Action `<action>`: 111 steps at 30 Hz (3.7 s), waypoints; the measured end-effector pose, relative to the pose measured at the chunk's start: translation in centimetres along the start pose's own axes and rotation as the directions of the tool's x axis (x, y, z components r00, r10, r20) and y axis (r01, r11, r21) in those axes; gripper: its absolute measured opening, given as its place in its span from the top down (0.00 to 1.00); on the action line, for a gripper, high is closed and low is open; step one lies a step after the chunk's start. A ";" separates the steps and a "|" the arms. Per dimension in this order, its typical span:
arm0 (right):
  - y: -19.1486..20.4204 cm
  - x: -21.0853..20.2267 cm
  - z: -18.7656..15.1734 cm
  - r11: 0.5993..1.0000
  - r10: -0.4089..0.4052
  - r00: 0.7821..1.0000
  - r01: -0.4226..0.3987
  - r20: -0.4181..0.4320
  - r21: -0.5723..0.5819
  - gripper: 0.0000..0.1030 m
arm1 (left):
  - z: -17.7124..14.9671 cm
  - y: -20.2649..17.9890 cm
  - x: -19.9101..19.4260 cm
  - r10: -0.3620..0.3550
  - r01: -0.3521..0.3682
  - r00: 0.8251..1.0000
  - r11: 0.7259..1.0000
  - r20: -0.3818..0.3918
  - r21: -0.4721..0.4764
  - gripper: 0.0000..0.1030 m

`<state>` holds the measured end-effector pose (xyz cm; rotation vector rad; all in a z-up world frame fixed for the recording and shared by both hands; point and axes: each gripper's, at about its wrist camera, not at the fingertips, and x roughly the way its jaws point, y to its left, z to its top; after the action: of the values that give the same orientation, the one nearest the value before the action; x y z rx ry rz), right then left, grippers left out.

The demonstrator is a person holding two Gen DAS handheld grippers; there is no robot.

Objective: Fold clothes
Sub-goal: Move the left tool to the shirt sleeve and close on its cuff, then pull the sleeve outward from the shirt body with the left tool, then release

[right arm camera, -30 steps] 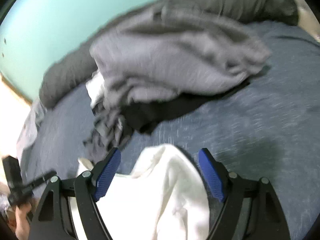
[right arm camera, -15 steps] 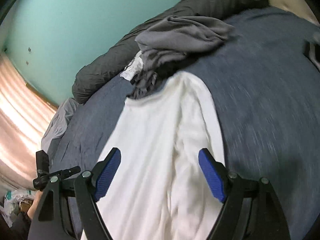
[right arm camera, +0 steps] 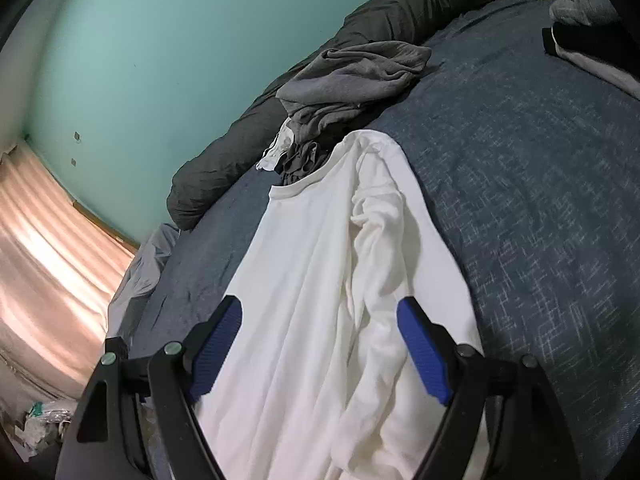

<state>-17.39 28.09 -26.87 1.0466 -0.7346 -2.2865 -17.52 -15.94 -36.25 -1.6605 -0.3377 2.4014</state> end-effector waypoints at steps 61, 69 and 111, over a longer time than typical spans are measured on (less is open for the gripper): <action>-1.9 2.6 0.6 0.999 0.031 1.000 -0.031 -0.004 0.040 0.22 | 8.4 9.0 -14.3 0.256 -0.245 0.936 0.967 0.241 -0.077 1.00; -1.6 2.7 0.5 0.999 0.030 0.999 -0.030 -0.012 0.023 0.22 | 3.4 12.2 -6.2 0.159 -0.133 0.983 0.964 0.097 -0.230 0.96; -1.2 2.9 0.8 0.997 0.064 0.998 -0.064 -0.015 0.044 0.22 | 4.1 12.5 -16.2 0.434 -0.411 0.883 0.899 0.181 -0.150 0.95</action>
<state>-19.92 27.34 -28.70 1.0452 -0.8026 -2.2141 -16.16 -32.94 -24.17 -1.6680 -0.1441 2.9423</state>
